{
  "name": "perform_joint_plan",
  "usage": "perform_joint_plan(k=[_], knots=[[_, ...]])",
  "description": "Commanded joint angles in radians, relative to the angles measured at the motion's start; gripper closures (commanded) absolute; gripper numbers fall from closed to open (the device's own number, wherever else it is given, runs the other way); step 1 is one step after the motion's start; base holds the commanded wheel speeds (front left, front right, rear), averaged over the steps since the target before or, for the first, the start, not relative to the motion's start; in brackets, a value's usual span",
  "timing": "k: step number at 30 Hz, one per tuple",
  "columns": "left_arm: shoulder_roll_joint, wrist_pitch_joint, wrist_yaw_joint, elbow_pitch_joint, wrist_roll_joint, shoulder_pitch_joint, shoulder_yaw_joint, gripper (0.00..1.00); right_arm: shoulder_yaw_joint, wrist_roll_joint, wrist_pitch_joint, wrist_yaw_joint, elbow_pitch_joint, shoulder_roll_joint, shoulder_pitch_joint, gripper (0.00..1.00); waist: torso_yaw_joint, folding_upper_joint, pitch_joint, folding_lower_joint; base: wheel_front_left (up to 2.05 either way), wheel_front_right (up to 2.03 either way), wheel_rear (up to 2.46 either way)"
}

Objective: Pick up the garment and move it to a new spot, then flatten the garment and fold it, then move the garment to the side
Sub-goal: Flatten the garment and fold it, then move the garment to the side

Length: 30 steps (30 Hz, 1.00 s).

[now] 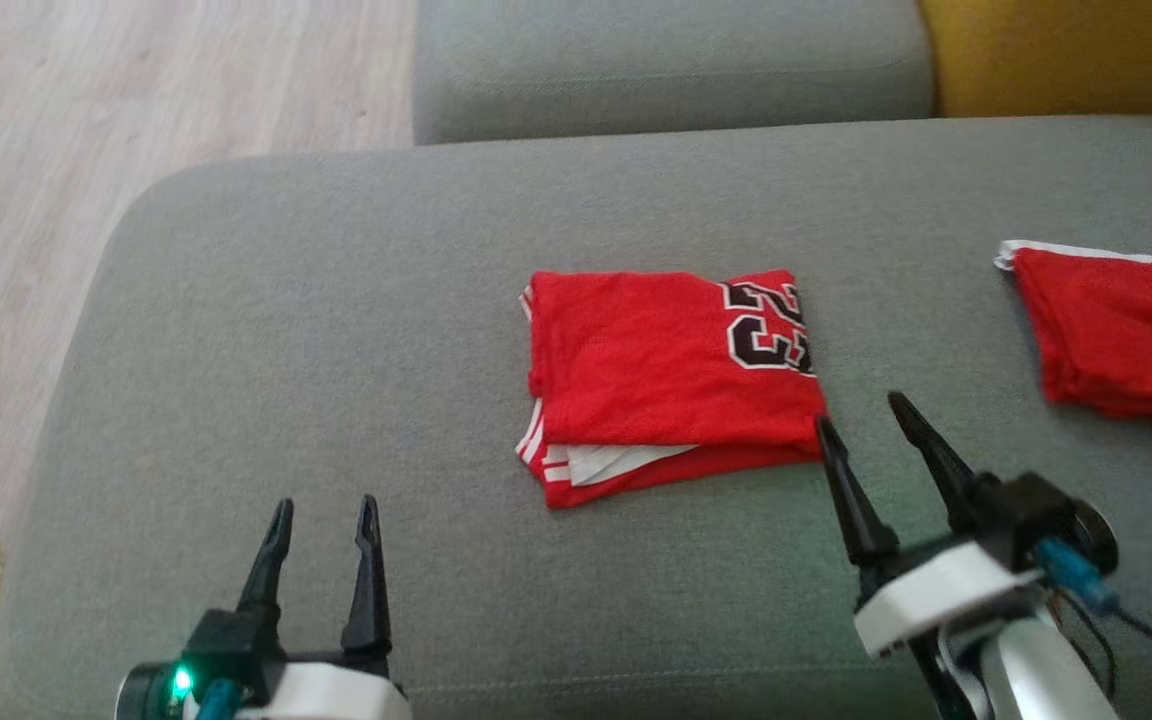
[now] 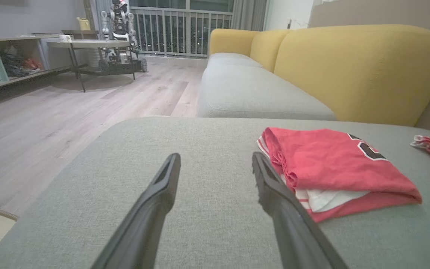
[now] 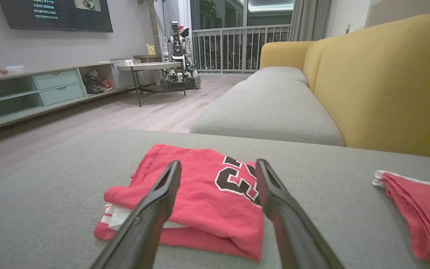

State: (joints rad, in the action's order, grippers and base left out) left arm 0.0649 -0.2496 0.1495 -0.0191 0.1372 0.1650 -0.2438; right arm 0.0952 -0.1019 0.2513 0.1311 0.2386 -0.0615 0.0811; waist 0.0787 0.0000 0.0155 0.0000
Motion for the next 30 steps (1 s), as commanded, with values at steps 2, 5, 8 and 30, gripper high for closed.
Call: perform_joint_plan(k=[2, 5, 8, 30], knots=[[0.008, -0.012, -0.003, 0.029, -0.02, -0.022, 0.039, 0.0, 0.013, 0.013, 0.01, 0.0, -0.047, 0.008, 0.001, 0.0, -0.022, 0.0, 0.019, 0.0, 0.0, 0.0, 0.0], [0.018, -0.012, -0.008, 0.028, -0.049, -0.007, 0.045, 0.0, 0.02, 0.041, 0.01, 0.0, -0.06, 0.01, -0.036, 0.0, -0.034, 0.0, 0.029, 0.0, 0.0, 0.0, 0.0], [0.024, -0.012, -0.004, 0.03, -0.076, 0.005, 0.047, 0.0, 0.032, 0.041, 0.01, 0.0, -0.071, 0.011, -0.056, 0.0, -0.04, 0.0, 0.034, 0.0, 0.0, 0.0, 0.0], [0.006, -0.012, -0.035, 0.015, -0.09, 0.029, 0.077, 0.0, 0.055, -0.014, 0.01, 0.0, -0.055, 0.011, -0.077, 0.0, -0.037, 0.0, 0.059, 0.0, 0.0, 0.0, 0.0]])
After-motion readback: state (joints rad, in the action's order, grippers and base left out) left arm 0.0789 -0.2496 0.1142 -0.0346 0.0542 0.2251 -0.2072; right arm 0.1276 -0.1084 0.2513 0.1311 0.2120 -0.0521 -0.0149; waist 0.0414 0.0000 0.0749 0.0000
